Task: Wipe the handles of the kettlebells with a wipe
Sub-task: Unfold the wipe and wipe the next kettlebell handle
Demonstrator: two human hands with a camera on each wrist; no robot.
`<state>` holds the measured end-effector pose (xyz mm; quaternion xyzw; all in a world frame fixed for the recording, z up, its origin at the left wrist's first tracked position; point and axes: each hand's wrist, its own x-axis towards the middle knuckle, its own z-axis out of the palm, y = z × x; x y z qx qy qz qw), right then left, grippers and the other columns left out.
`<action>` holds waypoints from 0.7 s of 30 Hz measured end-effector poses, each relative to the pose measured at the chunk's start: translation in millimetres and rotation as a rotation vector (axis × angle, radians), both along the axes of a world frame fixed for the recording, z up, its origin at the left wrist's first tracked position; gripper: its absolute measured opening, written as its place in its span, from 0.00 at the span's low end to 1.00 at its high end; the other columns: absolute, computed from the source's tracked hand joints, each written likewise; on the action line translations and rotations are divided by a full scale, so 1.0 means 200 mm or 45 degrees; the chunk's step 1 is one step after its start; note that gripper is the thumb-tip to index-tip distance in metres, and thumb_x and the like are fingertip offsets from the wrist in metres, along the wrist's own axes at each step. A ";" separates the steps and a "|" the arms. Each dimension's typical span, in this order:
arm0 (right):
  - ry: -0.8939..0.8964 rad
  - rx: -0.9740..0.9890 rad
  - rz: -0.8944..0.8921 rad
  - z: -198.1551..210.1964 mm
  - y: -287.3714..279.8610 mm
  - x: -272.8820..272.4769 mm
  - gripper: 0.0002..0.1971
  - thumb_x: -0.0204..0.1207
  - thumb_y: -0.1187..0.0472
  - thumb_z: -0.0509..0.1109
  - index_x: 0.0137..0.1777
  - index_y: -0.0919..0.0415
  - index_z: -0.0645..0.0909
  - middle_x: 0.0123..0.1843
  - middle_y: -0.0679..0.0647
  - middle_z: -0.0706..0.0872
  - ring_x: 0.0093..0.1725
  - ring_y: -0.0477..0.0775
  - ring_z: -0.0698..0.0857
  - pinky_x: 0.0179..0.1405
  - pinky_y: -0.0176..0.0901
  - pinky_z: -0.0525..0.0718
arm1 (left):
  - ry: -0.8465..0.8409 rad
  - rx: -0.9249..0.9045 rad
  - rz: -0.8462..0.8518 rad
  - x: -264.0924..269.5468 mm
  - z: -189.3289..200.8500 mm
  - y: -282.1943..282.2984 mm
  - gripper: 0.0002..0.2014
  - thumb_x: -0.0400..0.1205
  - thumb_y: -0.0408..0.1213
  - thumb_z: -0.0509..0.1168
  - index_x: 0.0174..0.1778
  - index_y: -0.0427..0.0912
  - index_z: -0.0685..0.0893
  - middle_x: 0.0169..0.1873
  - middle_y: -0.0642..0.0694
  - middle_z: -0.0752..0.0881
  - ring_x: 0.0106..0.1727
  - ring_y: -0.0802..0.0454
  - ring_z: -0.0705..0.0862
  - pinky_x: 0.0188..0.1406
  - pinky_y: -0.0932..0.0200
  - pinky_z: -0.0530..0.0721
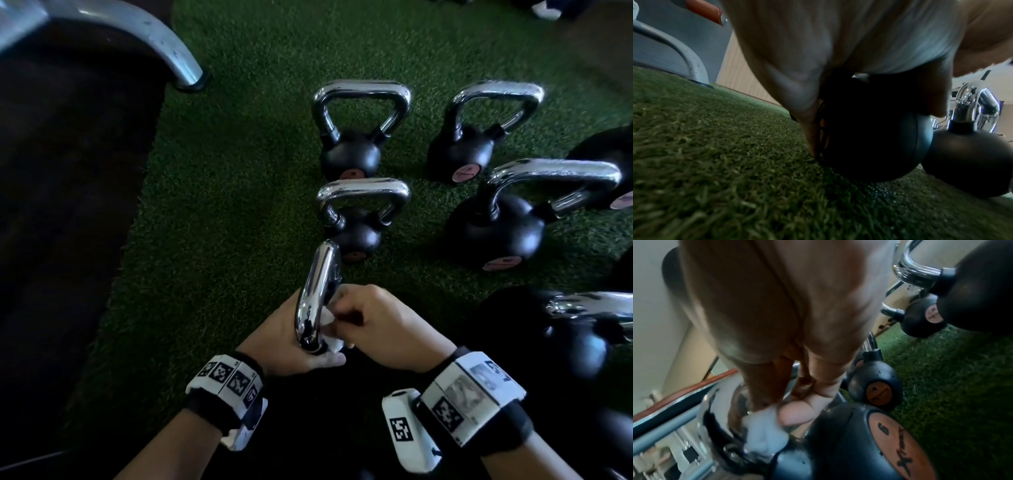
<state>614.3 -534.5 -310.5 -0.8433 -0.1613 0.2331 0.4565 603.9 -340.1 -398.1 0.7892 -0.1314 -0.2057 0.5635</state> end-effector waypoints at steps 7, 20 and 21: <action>-0.078 -0.052 0.205 0.01 0.01 0.04 0.06 0.79 0.66 0.75 0.48 0.57 0.93 0.53 0.40 0.85 0.49 0.34 0.85 0.48 0.24 0.77 | -0.031 -0.030 -0.033 0.00 0.04 0.00 0.41 0.66 0.47 0.88 0.73 0.51 0.77 0.53 0.53 0.91 0.59 0.54 0.90 0.63 0.45 0.89; 0.731 0.849 -0.097 0.00 -0.07 -0.01 0.15 0.76 0.74 0.75 0.62 0.79 0.84 0.54 0.71 0.89 0.51 0.61 0.90 0.55 0.48 0.90 | -0.093 -0.174 -0.026 0.02 0.04 -0.02 0.40 0.68 0.33 0.87 0.68 0.63 0.73 0.44 0.55 0.88 0.52 0.52 0.90 0.59 0.53 0.88; 0.667 0.803 -0.068 0.00 -0.07 -0.01 0.15 0.75 0.75 0.76 0.62 0.79 0.84 0.56 0.73 0.89 0.54 0.64 0.89 0.60 0.51 0.88 | -0.091 -0.165 -0.027 0.02 0.02 -0.02 0.38 0.68 0.35 0.87 0.68 0.59 0.73 0.43 0.57 0.88 0.50 0.55 0.90 0.58 0.53 0.87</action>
